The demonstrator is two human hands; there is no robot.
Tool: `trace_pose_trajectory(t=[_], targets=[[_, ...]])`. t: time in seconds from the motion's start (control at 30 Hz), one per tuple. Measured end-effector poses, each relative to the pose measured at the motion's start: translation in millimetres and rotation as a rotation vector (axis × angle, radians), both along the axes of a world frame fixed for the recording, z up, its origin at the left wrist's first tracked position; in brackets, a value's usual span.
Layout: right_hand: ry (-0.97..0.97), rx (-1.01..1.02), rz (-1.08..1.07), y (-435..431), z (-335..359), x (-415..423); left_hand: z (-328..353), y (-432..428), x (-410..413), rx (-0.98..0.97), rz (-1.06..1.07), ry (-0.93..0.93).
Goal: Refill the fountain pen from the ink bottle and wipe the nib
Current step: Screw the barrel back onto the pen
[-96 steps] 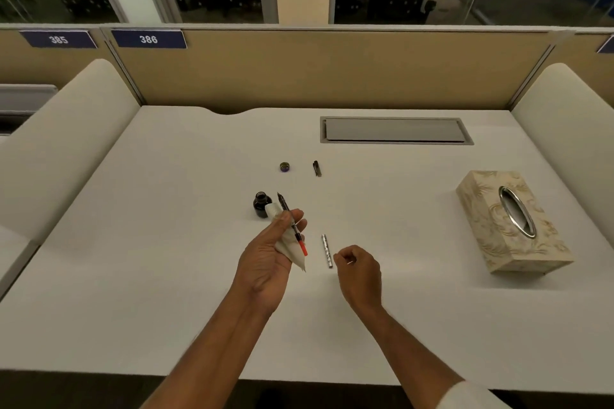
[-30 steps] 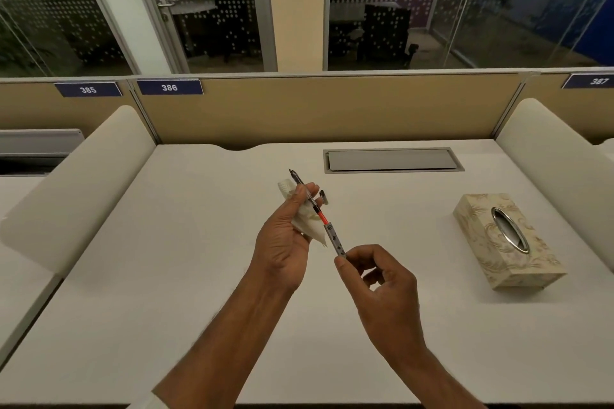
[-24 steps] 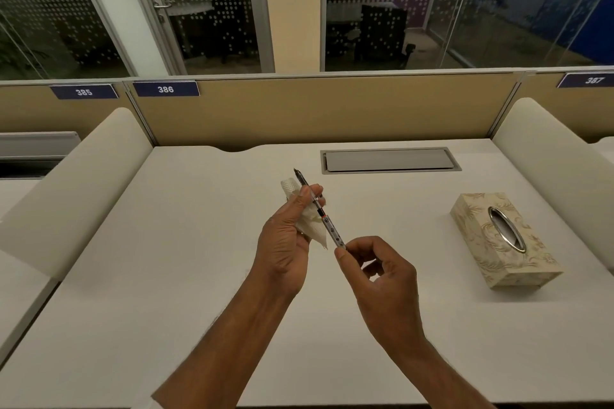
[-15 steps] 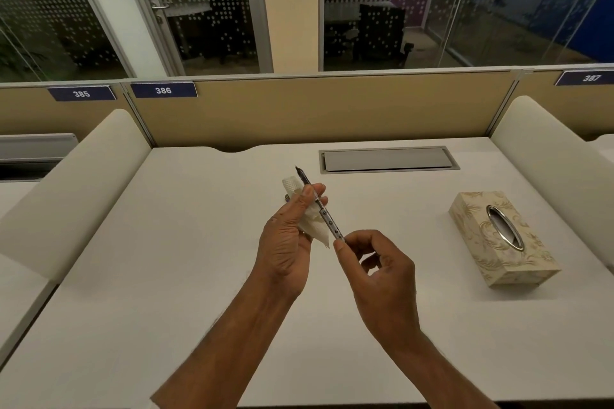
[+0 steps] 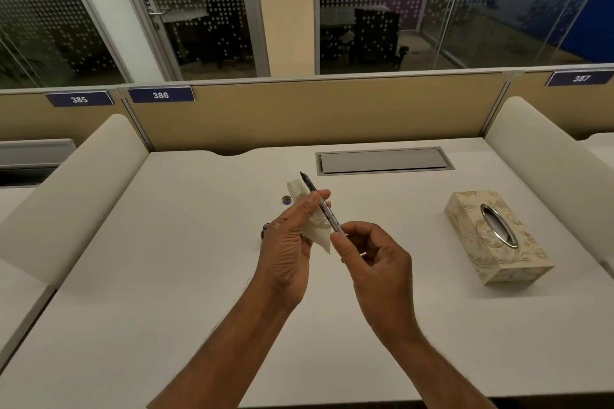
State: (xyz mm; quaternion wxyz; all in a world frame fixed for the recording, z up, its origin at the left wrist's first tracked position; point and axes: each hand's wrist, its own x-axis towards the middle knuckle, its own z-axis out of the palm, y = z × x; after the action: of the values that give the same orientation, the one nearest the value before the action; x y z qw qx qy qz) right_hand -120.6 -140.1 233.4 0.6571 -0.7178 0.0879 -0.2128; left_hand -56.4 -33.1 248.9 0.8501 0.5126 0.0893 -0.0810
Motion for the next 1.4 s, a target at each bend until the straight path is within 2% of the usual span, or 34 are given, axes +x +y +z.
trace_pose_trajectory(t=[0.33, 0.77, 1.07, 1.4], targets=[[0.015, 0.119, 0.055, 0, 6, 0, 10, 1, -8, 0.058, -0.067, -0.098], [-0.022, 0.158, 0.043, 3, 10, -1, 19, 2, -14, 0.149, -0.11, -0.181], [-0.018, 0.175, 0.043, 3, 13, -1, 27, 1, -12, 0.154, -0.062, -0.179], [0.042, 0.33, 0.055, 7, 19, -2, 31, -1, -12, 0.126, -0.044, -0.125]])
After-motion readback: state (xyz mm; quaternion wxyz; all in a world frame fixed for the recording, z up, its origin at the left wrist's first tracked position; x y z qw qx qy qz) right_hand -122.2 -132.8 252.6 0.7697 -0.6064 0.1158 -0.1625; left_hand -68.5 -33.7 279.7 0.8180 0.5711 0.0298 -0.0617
